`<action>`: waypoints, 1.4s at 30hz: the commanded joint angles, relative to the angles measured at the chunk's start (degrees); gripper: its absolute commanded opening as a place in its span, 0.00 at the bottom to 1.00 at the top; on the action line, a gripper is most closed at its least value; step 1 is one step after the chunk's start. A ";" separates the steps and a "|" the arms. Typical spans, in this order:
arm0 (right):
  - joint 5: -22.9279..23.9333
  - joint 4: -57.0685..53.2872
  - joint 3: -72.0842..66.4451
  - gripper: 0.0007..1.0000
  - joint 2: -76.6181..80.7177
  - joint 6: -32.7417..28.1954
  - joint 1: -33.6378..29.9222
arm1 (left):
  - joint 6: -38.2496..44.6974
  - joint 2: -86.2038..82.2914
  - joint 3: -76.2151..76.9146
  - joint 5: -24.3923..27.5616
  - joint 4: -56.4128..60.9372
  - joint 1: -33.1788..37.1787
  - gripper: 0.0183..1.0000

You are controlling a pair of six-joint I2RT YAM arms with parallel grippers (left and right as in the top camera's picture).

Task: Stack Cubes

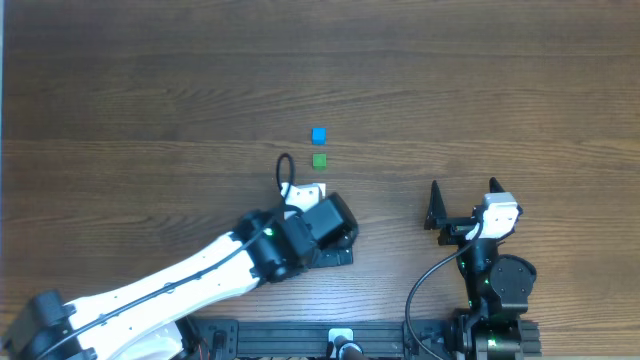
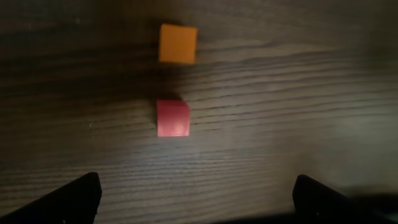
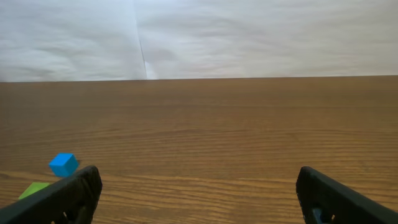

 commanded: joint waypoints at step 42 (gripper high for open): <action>-0.26 -0.13 -0.33 0.99 -0.35 0.17 0.35 | 0.76 21.24 0.74 -4.28 8.09 -1.07 0.28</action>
